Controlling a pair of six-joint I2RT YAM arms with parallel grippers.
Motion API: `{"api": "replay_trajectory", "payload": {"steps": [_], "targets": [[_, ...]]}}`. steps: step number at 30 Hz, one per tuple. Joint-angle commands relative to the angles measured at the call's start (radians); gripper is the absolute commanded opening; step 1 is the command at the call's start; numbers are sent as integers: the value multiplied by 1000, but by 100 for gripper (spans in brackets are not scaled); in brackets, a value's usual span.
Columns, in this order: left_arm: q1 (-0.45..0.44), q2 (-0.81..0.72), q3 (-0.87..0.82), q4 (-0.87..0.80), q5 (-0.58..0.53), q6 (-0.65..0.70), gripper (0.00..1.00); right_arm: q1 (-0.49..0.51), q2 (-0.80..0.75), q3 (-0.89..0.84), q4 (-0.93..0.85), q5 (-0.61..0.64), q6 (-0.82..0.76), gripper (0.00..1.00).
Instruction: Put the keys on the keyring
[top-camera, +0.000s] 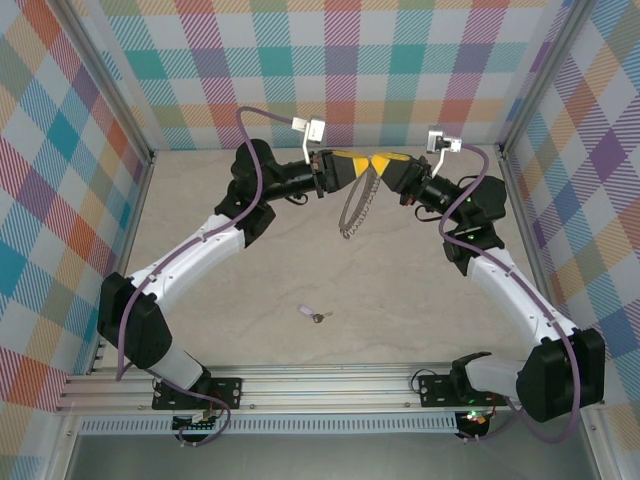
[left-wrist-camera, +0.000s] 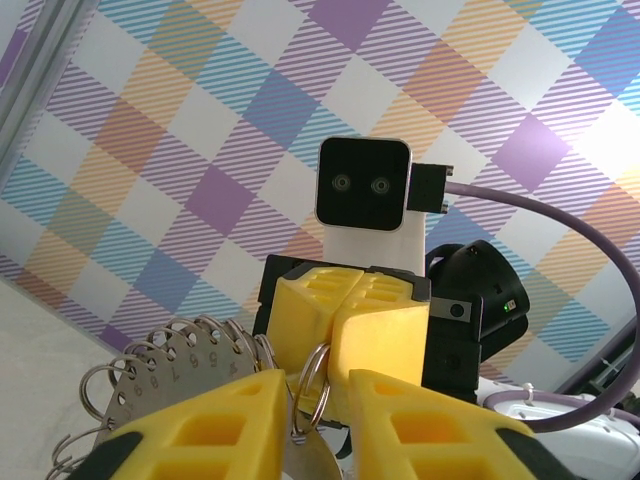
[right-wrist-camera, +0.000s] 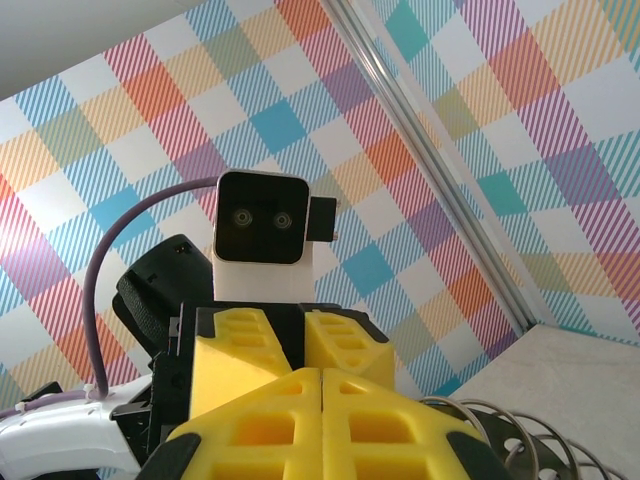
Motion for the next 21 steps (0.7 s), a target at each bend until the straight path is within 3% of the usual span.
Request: {"api": "replay_trajectory", "payload": {"steps": [1,3,7,11,12,15,17,21], "targets": [[-20,5,19,24,19,15,18,-1,-2,-9,67,10,17,0],[-22,5,20,25,19,18,15,-1,0,-11,67,9,17,0],[-25,7,25,27,15,20,0,-1,5,-11,62,5,20,0],[-26,7,31,1,5,37,0,-3,1,-2,17,-8,8,0],[-27,4,34,-21,-2,52,0,-5,-8,-3,-16,-3,-2,4],[-25,-10,59,-160,-18,152,0,-48,-58,-14,-142,24,-19,45],[-25,-21,76,-262,-22,240,0,-92,-100,-20,-233,38,-14,58],[-25,-28,142,-495,-25,435,0,-143,-162,16,-455,34,-62,62]]}}
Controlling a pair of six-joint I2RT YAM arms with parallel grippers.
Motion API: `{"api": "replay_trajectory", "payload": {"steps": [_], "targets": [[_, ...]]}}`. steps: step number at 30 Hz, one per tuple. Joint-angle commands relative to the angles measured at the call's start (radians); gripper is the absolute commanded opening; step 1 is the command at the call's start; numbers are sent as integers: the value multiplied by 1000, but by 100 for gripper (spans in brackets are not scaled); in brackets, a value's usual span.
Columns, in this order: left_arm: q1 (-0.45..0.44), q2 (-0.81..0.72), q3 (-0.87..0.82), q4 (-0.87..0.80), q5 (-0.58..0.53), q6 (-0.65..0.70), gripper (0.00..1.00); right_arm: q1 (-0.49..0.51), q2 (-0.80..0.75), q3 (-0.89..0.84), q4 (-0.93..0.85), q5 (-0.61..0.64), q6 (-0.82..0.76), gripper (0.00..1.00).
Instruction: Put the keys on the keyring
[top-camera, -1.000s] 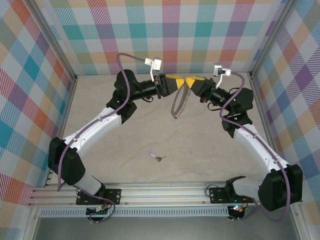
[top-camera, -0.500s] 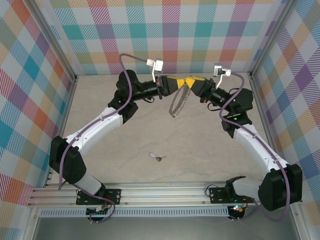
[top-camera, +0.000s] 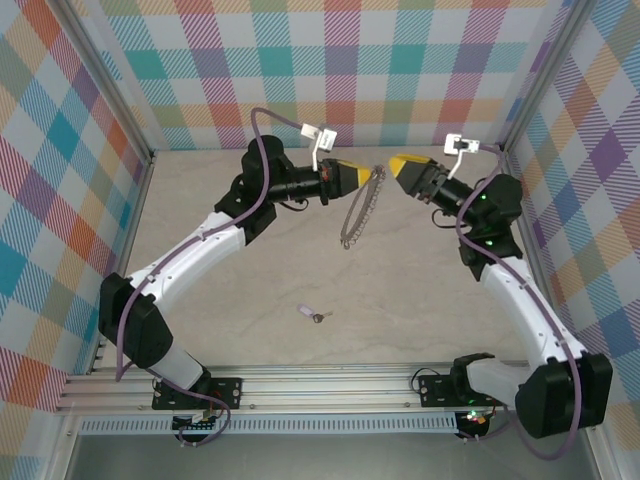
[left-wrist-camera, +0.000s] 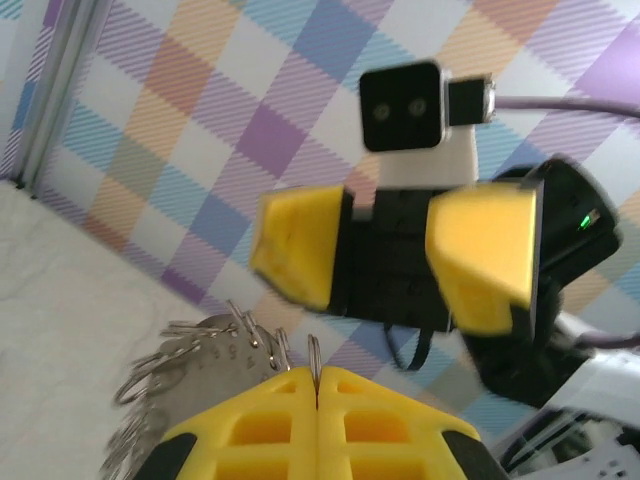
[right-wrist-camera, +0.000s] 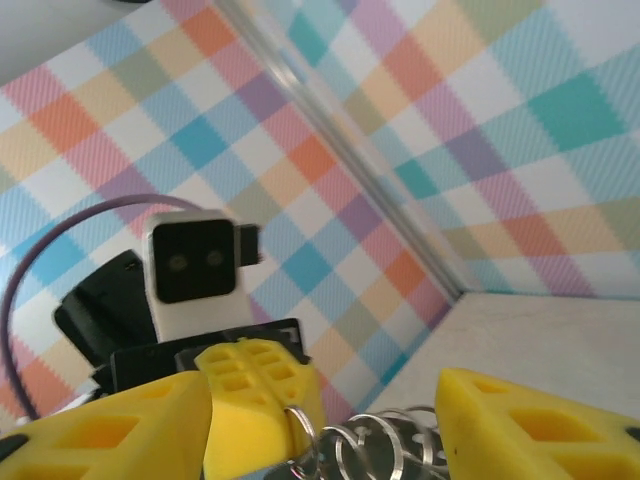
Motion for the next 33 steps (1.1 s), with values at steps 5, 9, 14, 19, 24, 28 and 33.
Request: {"api": "replay_trajectory", "payload": {"steps": [5,9,14,19,24,28,33], "targets": [[-12,-2,210,-497,-6,430,0,-25,-67,100,-411,-20,-133,65],[-8,34,308,-667,-23,577,0,-25,-58,115,-479,-54,-149,69],[7,57,341,-710,-35,613,0,-24,-33,68,-427,-98,-83,70],[8,57,329,-688,-50,598,0,-16,-22,8,-343,-122,-14,70],[8,54,329,-711,-73,604,0,27,1,23,-334,-142,-24,69],[8,48,342,-745,-60,638,0,72,12,57,-339,-161,-62,67],[13,60,385,-802,-20,676,0,96,14,72,-328,-168,-86,64]]}}
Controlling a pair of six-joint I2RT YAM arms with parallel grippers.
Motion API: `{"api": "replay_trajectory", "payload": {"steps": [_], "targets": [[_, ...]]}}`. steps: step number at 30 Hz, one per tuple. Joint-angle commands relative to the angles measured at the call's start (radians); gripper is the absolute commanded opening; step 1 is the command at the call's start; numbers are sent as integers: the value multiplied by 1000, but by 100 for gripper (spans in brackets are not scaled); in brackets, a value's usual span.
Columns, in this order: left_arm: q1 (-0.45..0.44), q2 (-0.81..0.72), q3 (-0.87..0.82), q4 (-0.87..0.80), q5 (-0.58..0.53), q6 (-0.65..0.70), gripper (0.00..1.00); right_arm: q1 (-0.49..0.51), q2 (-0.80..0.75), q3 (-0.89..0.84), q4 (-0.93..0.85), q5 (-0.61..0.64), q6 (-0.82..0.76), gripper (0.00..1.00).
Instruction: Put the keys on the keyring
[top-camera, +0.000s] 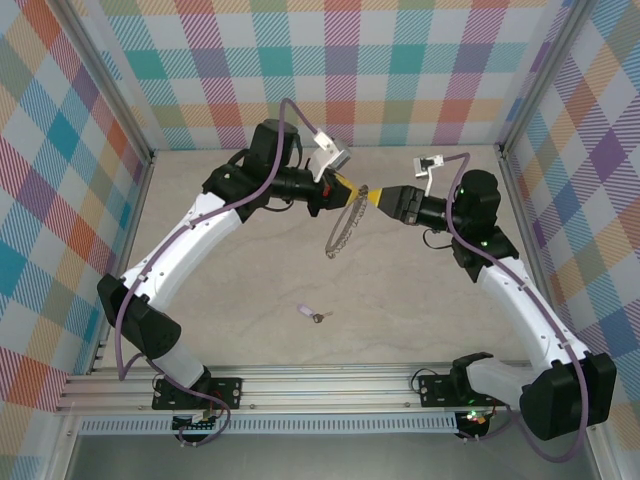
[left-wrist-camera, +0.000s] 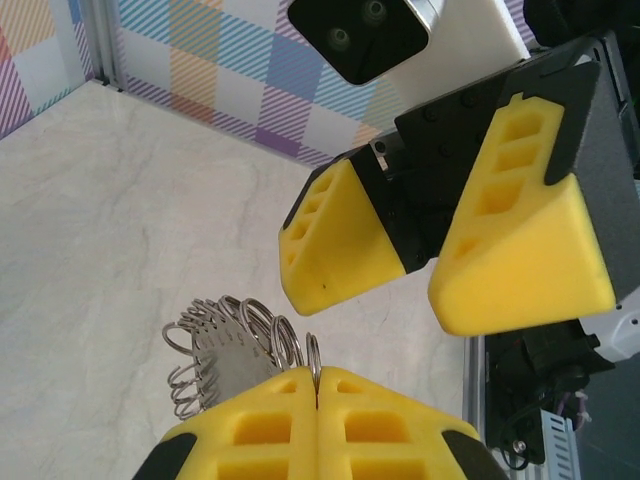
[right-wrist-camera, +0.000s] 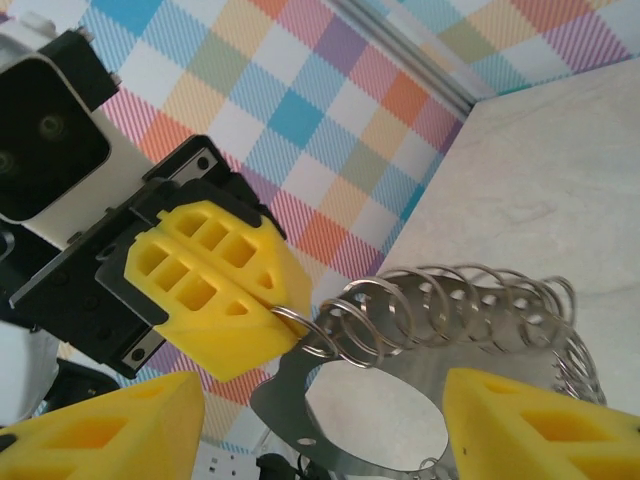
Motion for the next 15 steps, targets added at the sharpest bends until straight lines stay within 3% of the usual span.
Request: {"api": "replay_trajectory", "payload": {"steps": [1,9,15], "targets": [[8,-3,61,-29,49,42,0,6,-5,41,67,-25,-31,63],[11,-10,63,-37,91,47,0,5,-9,23,163,-25,-15,53],[11,-14,65,-48,113,57,0,8,-1,17,232,-46,7,38]]}}
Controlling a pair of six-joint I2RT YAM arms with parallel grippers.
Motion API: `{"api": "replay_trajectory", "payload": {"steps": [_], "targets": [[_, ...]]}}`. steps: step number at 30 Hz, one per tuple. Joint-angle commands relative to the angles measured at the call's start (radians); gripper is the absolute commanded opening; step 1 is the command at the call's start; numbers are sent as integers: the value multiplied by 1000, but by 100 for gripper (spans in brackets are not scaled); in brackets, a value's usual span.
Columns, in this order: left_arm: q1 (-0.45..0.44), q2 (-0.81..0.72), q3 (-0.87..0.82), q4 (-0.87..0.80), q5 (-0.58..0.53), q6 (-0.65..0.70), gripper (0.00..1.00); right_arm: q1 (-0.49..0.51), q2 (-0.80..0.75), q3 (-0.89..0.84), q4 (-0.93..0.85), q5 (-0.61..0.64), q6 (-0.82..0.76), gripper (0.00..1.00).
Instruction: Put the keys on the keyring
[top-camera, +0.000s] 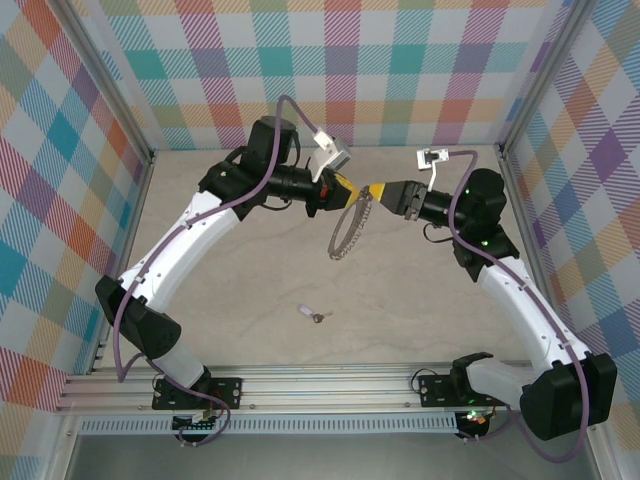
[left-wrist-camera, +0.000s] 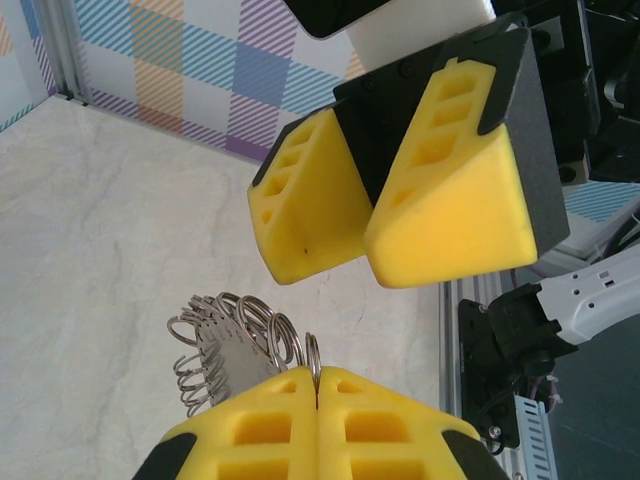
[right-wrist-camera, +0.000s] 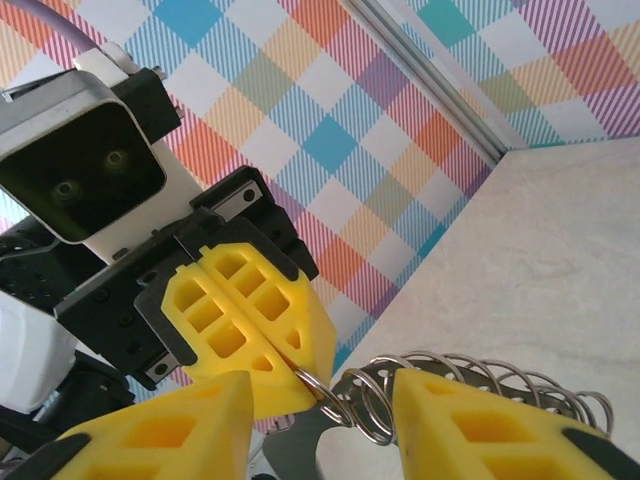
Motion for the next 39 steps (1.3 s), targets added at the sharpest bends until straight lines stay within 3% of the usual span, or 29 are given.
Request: {"api": "replay_trajectory", "payload": {"steps": [1,7,12,13,15,18,26,32,39], "targets": [[6,-15,35,-13,52,26,0,5,2,11,97,-40,7,37],[15,-16,29,12,105,10,0,35,15,19,114,-70,4,36],[49,-44,-50,205,175,-160,0,38,3,-19,101,-31,-10,36],[54,-52,-70,247,177,-195,0,38,1,-25,101,-20,-13,40],[61,-73,-116,327,169,-259,0,38,-6,-36,87,12,-25,56],[63,-103,-162,398,165,-298,0,37,-14,-37,67,43,-48,58],[69,-136,-194,385,167,-283,0,36,-31,-17,77,32,-57,50],[79,-137,-182,375,194,-272,0,37,-46,-35,184,2,30,38],[80,-135,-166,366,206,-265,0,50,-34,-38,313,-7,130,34]]}}
